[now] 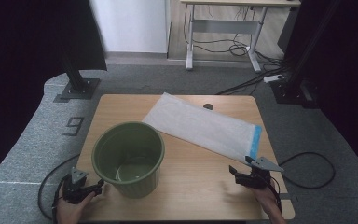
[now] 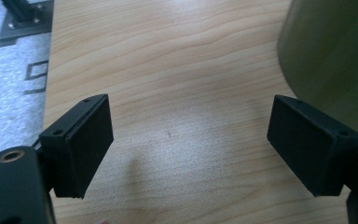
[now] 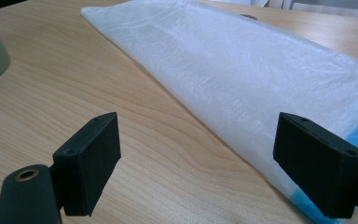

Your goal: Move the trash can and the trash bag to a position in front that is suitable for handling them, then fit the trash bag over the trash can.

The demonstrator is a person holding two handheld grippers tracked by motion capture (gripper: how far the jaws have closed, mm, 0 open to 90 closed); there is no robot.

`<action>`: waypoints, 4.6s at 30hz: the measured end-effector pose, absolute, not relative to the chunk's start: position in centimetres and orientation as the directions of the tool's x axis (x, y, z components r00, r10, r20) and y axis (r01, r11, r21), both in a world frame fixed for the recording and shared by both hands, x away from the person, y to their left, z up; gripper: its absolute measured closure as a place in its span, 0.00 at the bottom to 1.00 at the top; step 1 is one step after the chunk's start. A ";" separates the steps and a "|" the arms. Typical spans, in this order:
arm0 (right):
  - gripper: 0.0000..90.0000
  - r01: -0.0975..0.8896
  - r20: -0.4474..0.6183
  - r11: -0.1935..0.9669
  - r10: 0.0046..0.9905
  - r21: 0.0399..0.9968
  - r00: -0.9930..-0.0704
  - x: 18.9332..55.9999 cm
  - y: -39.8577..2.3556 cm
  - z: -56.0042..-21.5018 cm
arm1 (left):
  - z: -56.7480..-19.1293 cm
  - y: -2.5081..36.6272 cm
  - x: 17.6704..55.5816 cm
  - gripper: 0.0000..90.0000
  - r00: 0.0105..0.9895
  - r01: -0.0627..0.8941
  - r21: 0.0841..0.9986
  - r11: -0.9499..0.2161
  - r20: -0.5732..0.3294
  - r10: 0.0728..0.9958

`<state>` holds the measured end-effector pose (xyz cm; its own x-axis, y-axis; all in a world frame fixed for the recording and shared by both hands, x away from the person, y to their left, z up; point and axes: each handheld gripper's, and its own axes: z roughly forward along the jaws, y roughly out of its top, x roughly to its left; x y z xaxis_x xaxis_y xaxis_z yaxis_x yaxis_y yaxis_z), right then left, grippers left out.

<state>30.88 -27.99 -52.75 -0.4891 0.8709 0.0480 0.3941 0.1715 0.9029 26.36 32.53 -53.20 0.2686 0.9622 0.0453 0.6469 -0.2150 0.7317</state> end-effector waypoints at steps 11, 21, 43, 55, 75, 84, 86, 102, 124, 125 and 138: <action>0.18 0.388 0.015 0.215 0.860 0.896 -0.510 30.7 -27.3 -53.1 | -51.4 32.4 24.2 0.16 0.522 0.541 0.789 -0.291 -0.044 0.852; 0.18 0.380 0.030 0.196 0.858 0.904 -0.514 31.0 -27.8 -52.9 | -49.3 28.4 23.4 0.13 0.711 0.423 0.817 -0.392 -0.031 0.702; 0.18 0.382 0.020 0.219 0.846 0.898 -0.533 30.4 -27.7 -53.2 | -49.1 21.2 28.8 0.16 0.771 0.359 0.808 -0.468 0.026 0.637; 0.18 0.390 0.029 0.199 0.862 0.899 -0.506 29.3 -28.3 -53.1 | -49.4 16.4 31.3 0.16 0.809 0.343 0.776 -0.529 0.042 0.586; 0.19 0.392 -0.033 0.275 0.851 0.878 -0.524 30.0 -26.8 -53.7 | -50.0 19.5 29.5 0.16 0.725 0.408 0.772 -0.487 0.051 0.687; 0.21 0.432 -0.064 0.301 0.873 0.850 -0.483 34.2 -24.5 -53.8 | -50.4 21.6 28.9 0.16 0.676 0.448 0.762 -0.467 0.053 0.735; 0.21 0.439 -0.071 0.313 0.872 0.842 -0.485 34.7 -24.1 -53.8 | -50.6 22.2 28.9 0.16 0.664 0.460 0.760 -0.459 0.048 0.746; 0.46 0.532 -0.111 0.372 0.882 0.761 -0.458 40.4 -22.5 -55.0 | -52.1 24.1 29.3 0.16 0.629 0.512 0.724 -0.462 0.050 0.776; 0.99 0.607 0.059 0.249 0.896 0.755 -0.441 32.1 -26.8 -54.9 | -52.2 24.8 29.2 0.17 0.603 0.523 0.728 -0.444 0.052 0.796; 0.99 0.609 0.061 0.243 0.898 0.755 -0.435 31.5 -27.0 -54.8 | -52.3 24.8 29.2 0.17 0.604 0.524 0.729 -0.441 0.048 0.796; 0.54 0.588 0.114 0.180 0.897 0.789 -0.428 31.7 -24.7 -52.9 | -52.6 24.2 30.2 0.17 0.599 0.537 0.708 -0.458 0.062 0.798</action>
<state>31.68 -24.71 -52.92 -0.4276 0.8967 0.1141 0.5879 0.1800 0.7887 30.23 24.25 -52.62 0.5989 0.7984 0.0624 0.5373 -0.4584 0.7079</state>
